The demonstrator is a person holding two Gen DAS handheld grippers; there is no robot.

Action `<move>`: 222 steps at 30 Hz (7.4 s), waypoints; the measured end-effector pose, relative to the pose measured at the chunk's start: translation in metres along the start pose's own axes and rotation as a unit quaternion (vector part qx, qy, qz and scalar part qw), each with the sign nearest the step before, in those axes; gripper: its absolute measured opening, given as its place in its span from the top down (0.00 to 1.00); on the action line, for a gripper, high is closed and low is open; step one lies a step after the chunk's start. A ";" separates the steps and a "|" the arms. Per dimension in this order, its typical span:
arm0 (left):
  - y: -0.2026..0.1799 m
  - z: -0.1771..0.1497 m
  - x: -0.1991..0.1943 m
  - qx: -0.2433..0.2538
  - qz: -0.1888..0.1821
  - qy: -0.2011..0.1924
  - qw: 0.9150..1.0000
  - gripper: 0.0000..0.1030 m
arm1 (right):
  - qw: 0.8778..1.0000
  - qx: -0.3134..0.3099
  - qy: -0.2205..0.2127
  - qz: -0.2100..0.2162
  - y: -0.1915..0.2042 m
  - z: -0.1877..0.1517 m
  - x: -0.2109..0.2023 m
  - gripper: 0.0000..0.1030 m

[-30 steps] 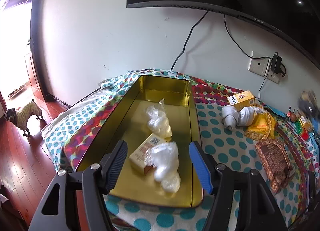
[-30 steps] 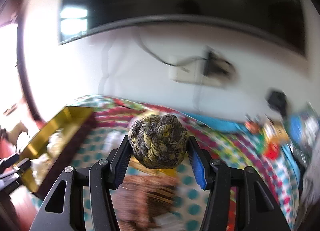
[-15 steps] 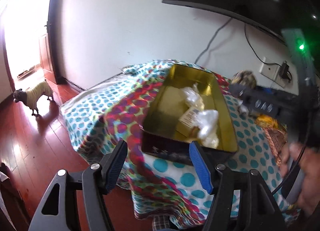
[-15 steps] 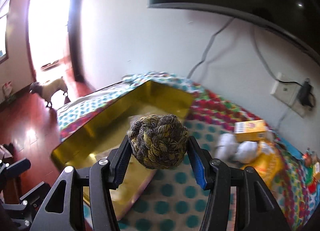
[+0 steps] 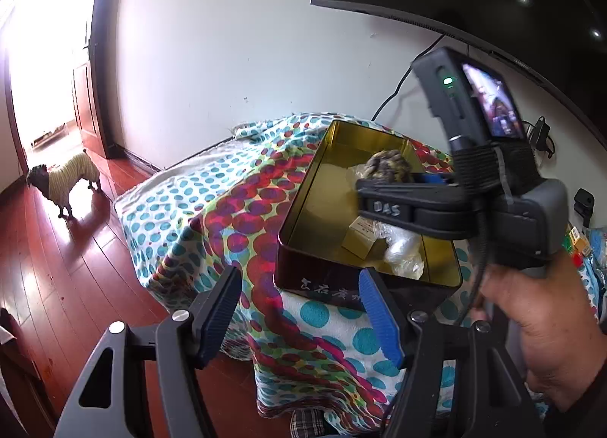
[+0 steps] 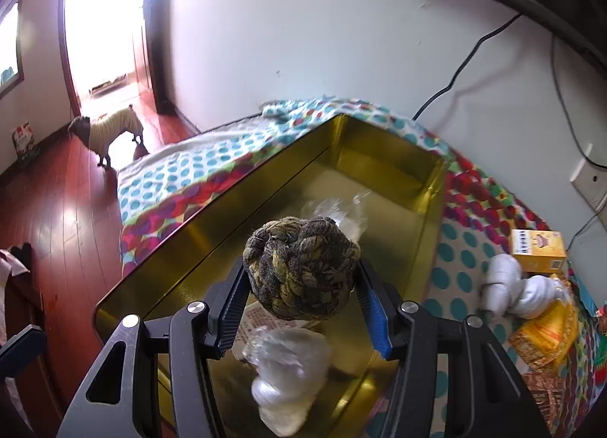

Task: Organize objects
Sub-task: 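Carry the braided rope ball into the gold tin and open the right tool, then grasp a white sock with the left tool while right tool grasps brown snack bag, then carry the white sock into the gold tin and open the left tool, then carry the brown snack bag into the gold tin and open the right tool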

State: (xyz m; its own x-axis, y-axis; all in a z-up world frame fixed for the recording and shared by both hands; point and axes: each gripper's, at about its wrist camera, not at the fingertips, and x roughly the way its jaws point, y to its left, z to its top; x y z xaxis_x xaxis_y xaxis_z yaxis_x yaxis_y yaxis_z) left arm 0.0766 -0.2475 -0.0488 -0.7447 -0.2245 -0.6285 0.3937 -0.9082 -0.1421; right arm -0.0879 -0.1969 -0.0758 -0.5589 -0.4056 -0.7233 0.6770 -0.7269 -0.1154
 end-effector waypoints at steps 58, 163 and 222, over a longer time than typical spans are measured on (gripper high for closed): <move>-0.298 0.056 0.221 0.199 0.006 0.082 0.977 0.32 | 0.912 0.400 -0.017 -0.095 -0.328 -0.205 -0.083 0.00; -0.090 0.056 0.114 0.069 -0.001 0.060 0.996 0.78 | 0.930 0.348 0.008 -0.122 -0.202 -0.157 -0.049 0.21; 0.016 -0.023 -0.008 -0.027 0.031 -0.004 0.999 0.32 | 0.997 0.069 0.003 -0.019 0.008 -0.014 -0.003 0.20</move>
State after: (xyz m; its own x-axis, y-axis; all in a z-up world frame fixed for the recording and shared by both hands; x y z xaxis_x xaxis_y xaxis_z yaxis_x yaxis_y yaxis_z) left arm 0.1013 -0.2524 -0.0632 -0.7215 -0.2829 -0.6320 0.4683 -0.8717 -0.1444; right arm -0.0741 -0.1936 -0.0837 -0.5789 -0.3736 -0.7248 0.5836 -0.8106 -0.0483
